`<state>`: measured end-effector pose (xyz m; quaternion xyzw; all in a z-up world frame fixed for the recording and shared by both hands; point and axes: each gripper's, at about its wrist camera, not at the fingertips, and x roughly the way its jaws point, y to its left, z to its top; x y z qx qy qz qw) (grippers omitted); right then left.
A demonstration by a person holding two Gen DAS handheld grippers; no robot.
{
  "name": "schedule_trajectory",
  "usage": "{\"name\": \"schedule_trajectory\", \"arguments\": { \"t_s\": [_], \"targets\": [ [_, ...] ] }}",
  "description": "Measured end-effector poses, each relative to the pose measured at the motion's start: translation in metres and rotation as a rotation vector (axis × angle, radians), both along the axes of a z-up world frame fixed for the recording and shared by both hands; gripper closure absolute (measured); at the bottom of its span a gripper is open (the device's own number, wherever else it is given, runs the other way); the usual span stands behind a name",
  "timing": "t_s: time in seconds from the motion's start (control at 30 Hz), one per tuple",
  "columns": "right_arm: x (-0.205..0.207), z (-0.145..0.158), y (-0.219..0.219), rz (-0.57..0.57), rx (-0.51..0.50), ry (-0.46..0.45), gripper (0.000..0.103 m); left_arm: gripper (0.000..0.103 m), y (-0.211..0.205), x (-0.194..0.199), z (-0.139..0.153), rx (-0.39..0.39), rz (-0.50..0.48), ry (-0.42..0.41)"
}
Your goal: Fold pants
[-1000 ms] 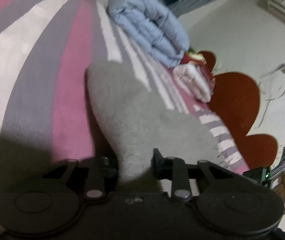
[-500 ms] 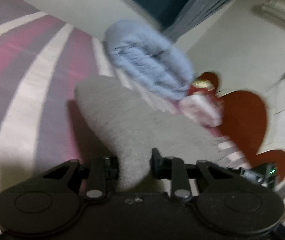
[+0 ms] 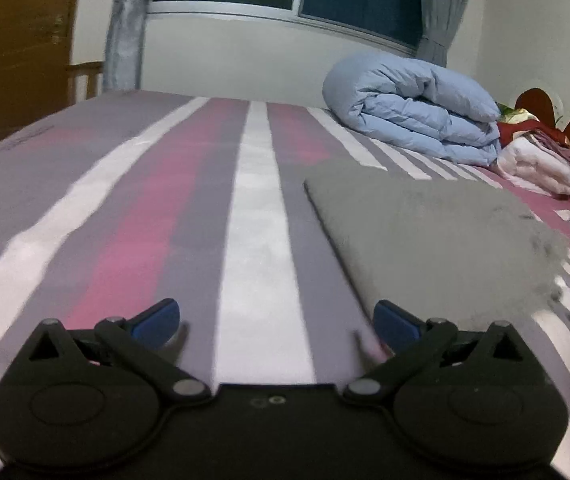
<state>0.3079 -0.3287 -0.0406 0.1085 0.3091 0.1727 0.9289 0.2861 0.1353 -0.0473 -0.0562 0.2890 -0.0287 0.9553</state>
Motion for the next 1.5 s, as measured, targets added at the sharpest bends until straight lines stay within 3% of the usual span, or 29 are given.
{"name": "schedule_trajectory", "arguments": {
  "t_s": [0.2, 0.3, 0.4, 0.63, 0.8, 0.9, 1.1, 1.3, 1.4, 1.5],
  "targets": [
    [-0.105, 0.024, 0.015, -0.057, 0.010, -0.073, 0.000, 0.006, -0.007, -0.101, 0.033, -0.003, 0.091, -0.105],
    [-0.163, 0.036, 0.029, -0.074, 0.002, -0.110, 0.000, 0.006, -0.023, -0.145, 0.048, -0.007, 0.087, -0.128],
    [-0.216, 0.043, 0.039, -0.091, 0.016, -0.153, 0.000, 0.006, -0.050, -0.187, 0.058, 0.005, 0.052, -0.167],
    [-0.314, 0.052, 0.064, -0.062, -0.093, -0.315, 0.000, 0.006, -0.100, -0.266, 0.071, 0.083, -0.072, -0.274],
    [-0.338, 0.050, 0.077, -0.051, -0.123, -0.341, 0.000, 0.006, -0.112, -0.300, 0.071, 0.065, -0.087, -0.374],
    [-0.344, 0.051, 0.082, -0.044, -0.128, -0.351, 0.000, 0.006, -0.115, -0.316, 0.072, 0.004, -0.081, -0.403],
    [-0.361, 0.050, 0.077, -0.051, -0.077, -0.341, 0.000, 0.006, -0.124, -0.317, 0.065, -0.061, -0.073, -0.352],
    [-0.355, 0.048, 0.084, -0.078, -0.091, -0.345, 0.000, 0.006, -0.135, -0.301, 0.056, -0.029, -0.077, -0.304],
    [-0.354, 0.048, 0.090, -0.088, -0.119, -0.343, 0.000, 0.006, -0.139, -0.302, 0.053, 0.026, -0.084, -0.294],
    [-0.355, 0.054, 0.087, -0.055, -0.124, -0.407, 0.000, 0.006, -0.136, -0.297, 0.062, 0.054, -0.098, -0.349]
  ]
}}
